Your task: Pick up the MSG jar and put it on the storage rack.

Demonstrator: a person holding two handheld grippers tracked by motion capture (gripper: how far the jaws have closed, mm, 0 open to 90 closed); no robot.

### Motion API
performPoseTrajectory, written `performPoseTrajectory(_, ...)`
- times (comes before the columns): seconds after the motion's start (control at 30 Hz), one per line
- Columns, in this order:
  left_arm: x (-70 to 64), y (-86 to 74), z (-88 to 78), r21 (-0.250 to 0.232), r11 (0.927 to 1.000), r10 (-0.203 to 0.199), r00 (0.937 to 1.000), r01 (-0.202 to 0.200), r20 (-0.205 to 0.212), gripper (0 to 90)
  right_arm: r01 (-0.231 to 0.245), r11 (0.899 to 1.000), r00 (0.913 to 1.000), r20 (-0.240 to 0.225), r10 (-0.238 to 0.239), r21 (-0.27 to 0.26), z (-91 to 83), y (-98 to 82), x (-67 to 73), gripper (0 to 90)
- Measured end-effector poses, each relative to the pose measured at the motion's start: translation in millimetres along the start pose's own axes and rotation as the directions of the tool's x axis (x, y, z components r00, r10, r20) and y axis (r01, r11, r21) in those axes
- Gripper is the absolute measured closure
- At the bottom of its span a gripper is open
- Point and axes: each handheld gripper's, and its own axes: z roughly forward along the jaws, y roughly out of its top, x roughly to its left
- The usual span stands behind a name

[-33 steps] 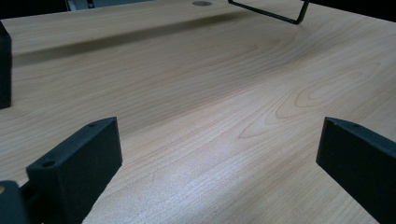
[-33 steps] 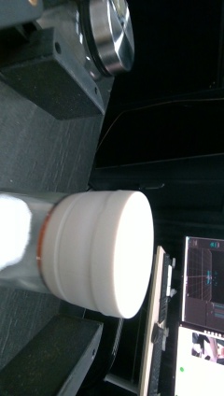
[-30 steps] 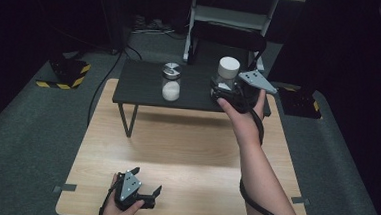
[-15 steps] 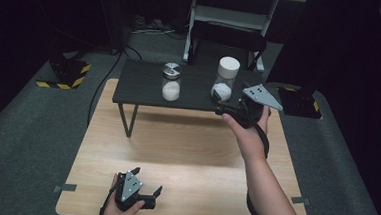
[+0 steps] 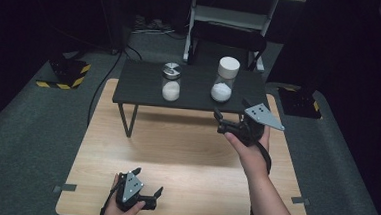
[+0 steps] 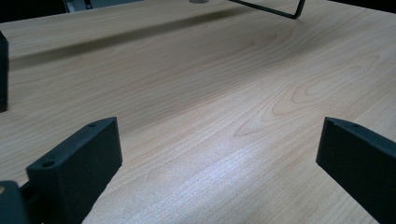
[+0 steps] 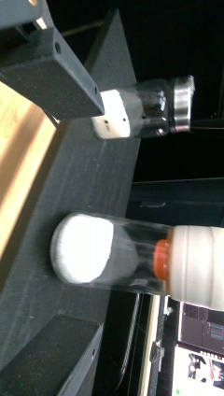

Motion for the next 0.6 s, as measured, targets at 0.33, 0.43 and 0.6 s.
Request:
performPoseTrajectory(0.33, -0.4, -0.2, -0.1, -0.001, 1.0, 0.002, 1.0, -0.002, -0.001, 0.6, 0.015, 1.0, 0.9998, -0.011, -0.015, 0.006, -17.7, -20.5, 3.2, 0.0)
performPoseTrajectory(0.43, -0.6, -0.4, -0.1, -0.002, 1.0, 0.002, 1.0, -0.002, -0.001, 0.6, 0.013, 1.0, 0.9998, -0.013, -0.012, 0.012, -23.0, -26.5, 3.1, 0.0)
performPoseTrajectory(0.6, -0.2, -0.3, -0.2, -0.002, 1.0, 0.001, 1.0, -0.001, 0.001, 0.6, 0.017, 1.0, 0.9998, -0.014, -0.016, 0.022, -31.8, -37.5, 2.9, 0.0)
